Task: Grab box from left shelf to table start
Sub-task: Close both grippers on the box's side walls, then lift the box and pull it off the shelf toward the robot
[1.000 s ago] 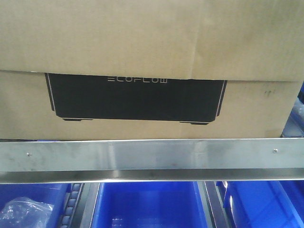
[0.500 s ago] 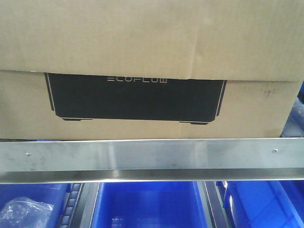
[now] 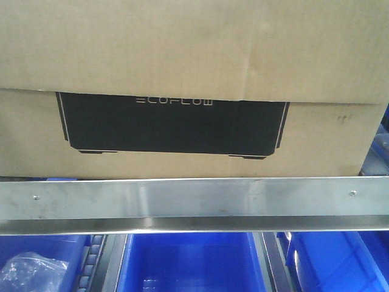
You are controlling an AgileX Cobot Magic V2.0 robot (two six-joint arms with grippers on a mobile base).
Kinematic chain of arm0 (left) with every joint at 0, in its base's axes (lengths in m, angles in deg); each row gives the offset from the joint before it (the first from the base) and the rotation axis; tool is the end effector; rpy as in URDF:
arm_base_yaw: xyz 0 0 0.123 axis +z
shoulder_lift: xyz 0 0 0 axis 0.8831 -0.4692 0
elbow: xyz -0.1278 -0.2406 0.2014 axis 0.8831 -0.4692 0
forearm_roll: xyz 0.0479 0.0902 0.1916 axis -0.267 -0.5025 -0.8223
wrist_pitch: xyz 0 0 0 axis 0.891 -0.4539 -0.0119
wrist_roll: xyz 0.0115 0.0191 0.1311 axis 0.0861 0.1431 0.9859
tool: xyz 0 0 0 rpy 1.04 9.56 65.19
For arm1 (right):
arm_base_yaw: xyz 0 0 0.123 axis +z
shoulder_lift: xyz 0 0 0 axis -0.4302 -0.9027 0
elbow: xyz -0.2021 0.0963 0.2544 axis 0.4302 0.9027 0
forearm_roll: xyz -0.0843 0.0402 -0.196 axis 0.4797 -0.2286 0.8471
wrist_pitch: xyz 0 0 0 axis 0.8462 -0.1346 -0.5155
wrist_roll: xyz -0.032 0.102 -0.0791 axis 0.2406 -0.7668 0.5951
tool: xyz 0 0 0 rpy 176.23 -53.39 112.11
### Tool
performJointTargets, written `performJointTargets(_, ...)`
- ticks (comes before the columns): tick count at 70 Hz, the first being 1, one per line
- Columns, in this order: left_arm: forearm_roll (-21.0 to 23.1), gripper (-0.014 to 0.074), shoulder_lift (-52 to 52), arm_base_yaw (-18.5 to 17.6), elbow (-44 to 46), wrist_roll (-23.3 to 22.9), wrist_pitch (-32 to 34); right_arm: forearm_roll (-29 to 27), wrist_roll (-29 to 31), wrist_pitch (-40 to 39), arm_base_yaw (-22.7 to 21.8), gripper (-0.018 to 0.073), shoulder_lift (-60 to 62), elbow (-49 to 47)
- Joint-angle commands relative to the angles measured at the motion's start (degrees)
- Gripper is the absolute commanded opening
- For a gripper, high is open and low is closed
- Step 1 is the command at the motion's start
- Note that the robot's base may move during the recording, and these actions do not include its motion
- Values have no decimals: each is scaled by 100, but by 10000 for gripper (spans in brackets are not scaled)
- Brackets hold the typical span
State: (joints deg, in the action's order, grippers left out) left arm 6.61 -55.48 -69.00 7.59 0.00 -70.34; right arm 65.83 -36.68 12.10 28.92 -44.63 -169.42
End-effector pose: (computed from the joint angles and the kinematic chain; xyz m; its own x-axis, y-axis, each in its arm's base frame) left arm 0.3236 -0.0486 0.4331 -0.6121 0.0439 -0.7896 0.1551 0.9857 -0.0655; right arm 0.3230 0.0372 0.4011 -0.7236 -0.0330 -0.6895 -0.1440 0.9841 0.1040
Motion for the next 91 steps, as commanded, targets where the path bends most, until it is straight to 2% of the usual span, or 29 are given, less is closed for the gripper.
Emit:
performJointTargets(1,326,-99,122,-92,144,56,215,18,-42,-512,-15,624,-35,-208)
performJointTargets(5,326,-99,122,-92,144,56,215,18,-42,-534,-15,611,-151,-208)
performJointTargets(9,326,-99,122,-92,144,56,215,18,-42,-503,-15,560,-257,-208)
performJointTargets(16,326,-99,122,-92,144,56,215,18,-42,-396,-15,376,-331,-208)
performJointTargets(26,326,-99,122,-92,144,69,215,18,-42,-384,-15,30,-301,-208)
performJointTargets(30,322,-99,122,-92,144,81,193,18,-42,-385,-15,75,-287,-219)
performJointTargets(41,248,-98,214,-92,153,81,-36,18,-42,-378,-15,62,-219,-296)
performJointTargets(50,62,-97,322,-117,228,81,-515,18,-42,-370,-15,62,-48,-344)
performJointTargets(64,301,-97,557,-127,228,33,-1063,18,-42,-431,-15,62,386,-344)
performJointTargets(73,346,-97,789,-127,228,-250,-1300,18,-42,-530,-15,62,680,-344)
performJointTargets(78,361,-97,926,-127,228,-263,-1392,-2,-42,-498,-15,62,807,-344)
performJointTargets(91,383,-97,1409,-127,228,-366,-1505,-374,-42,-207,-8,62,1142,-344)
